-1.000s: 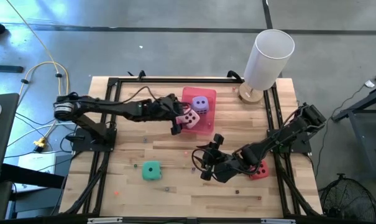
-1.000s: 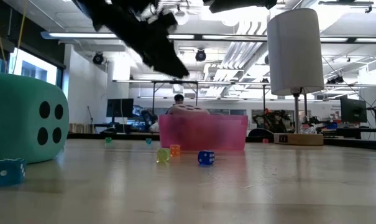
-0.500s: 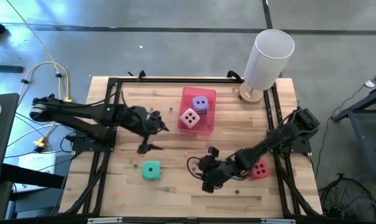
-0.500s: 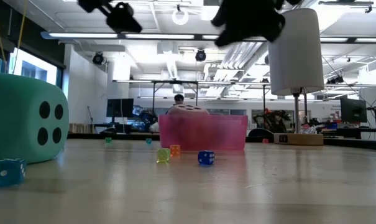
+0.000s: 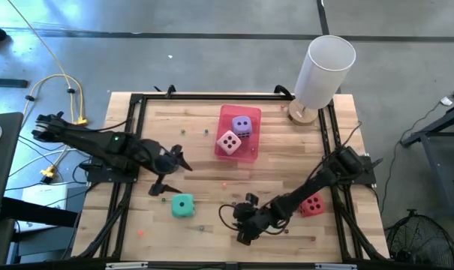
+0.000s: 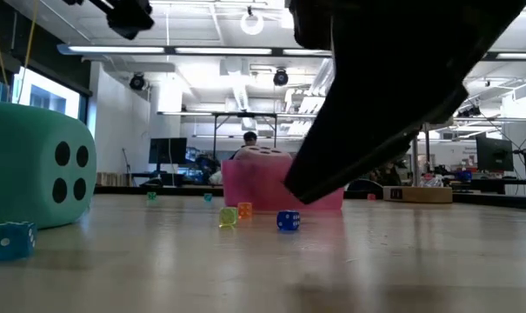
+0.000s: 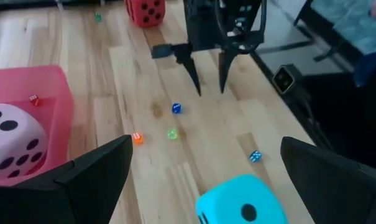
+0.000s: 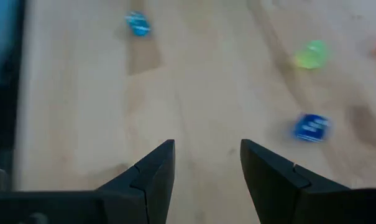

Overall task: Pick & Place Dice
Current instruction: Put the small blue die into the red bin

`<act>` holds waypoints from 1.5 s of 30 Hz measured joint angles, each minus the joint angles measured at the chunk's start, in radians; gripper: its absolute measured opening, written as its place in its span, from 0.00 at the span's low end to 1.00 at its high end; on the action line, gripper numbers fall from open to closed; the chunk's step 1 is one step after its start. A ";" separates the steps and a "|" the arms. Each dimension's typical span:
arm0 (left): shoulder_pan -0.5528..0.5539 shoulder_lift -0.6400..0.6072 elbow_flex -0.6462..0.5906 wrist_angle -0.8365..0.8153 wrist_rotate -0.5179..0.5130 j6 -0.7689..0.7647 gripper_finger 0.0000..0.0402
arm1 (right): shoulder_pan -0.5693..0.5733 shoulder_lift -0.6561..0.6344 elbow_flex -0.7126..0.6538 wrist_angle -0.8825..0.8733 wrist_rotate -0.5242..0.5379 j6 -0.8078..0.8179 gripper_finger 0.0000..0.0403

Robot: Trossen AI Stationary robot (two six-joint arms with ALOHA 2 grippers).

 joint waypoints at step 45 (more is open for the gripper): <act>-0.048 -0.181 -0.071 -0.026 0.001 -0.100 0.99 | -0.042 0.145 0.000 -0.053 0.291 0.097 0.43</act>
